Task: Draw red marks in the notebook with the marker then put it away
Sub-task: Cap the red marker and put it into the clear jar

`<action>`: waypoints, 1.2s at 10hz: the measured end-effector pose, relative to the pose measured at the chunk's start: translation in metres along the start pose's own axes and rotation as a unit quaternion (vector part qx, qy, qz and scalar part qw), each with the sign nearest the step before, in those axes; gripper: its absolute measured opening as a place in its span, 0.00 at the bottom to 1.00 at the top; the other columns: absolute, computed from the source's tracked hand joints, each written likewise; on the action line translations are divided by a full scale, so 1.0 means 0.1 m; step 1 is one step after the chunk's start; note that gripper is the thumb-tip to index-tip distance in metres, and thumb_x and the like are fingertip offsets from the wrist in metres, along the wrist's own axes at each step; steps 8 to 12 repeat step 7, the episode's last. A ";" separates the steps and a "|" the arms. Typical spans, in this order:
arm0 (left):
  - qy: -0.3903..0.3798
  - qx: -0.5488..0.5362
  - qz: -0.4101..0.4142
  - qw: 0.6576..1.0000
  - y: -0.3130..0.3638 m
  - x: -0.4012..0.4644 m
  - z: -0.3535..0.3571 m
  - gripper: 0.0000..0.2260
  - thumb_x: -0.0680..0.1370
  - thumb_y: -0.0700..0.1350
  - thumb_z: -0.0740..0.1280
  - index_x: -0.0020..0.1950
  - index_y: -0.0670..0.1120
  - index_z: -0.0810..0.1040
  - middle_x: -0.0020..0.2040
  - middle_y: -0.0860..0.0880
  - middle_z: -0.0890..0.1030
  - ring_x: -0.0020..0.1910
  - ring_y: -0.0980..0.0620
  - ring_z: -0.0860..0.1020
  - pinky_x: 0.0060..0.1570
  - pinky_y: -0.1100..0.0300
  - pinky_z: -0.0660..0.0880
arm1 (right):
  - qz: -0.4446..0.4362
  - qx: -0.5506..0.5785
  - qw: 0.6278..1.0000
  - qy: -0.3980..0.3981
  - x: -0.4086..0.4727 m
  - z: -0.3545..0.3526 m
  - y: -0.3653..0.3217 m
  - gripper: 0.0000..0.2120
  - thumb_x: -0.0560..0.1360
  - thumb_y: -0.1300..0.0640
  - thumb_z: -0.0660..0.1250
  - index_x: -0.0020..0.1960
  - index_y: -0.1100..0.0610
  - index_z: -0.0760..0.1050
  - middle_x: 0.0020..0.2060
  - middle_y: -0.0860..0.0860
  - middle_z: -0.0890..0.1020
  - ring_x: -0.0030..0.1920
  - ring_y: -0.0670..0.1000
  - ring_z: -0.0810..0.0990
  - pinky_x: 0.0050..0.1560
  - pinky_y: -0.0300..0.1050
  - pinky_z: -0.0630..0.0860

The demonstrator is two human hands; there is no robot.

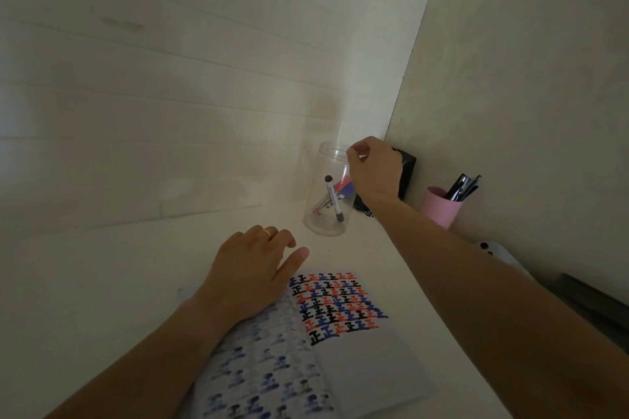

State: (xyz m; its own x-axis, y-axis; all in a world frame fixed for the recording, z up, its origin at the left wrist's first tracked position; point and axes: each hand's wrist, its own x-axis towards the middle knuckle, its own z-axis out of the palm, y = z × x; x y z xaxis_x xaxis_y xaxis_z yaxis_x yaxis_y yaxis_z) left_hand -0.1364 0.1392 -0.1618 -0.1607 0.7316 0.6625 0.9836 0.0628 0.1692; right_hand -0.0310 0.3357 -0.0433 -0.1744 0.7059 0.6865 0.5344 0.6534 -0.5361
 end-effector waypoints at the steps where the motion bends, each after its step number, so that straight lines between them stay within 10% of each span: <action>1: 0.003 0.004 0.000 1.000 0.00 0.01 -0.01 0.20 0.81 0.62 0.53 0.53 0.51 0.80 0.44 0.53 0.83 0.43 0.52 0.79 0.41 0.56 0.73 | -0.031 -0.003 0.999 0.007 -0.16 -0.12 -0.01 0.09 0.78 0.51 0.67 0.53 0.54 0.82 0.49 0.49 0.86 0.47 0.49 0.83 0.49 0.44 0.78; 7: -0.080 0.041 -0.047 0.995 0.73 -0.77 -0.95 0.22 0.78 0.65 0.53 0.57 0.54 0.78 0.54 0.49 0.79 0.51 0.48 0.77 0.45 0.51 0.77 | 0.044 -0.053 0.969 -0.238 -2.34 -1.68 0.37 0.16 0.79 0.39 0.61 0.58 0.47 0.80 0.61 0.50 0.80 0.61 0.52 0.76 0.60 0.48 0.72; 12: -0.080 0.041 -0.047 0.995 0.73 -0.77 -0.95 0.22 0.78 0.65 0.53 0.57 0.54 0.78 0.54 0.49 0.79 0.51 0.48 0.77 0.45 0.51 0.77 | 0.044 -0.053 0.969 -0.238 -2.34 -1.68 0.37 0.16 0.79 0.39 0.61 0.58 0.47 0.80 0.61 0.50 0.80 0.61 0.52 0.76 0.60 0.48 0.72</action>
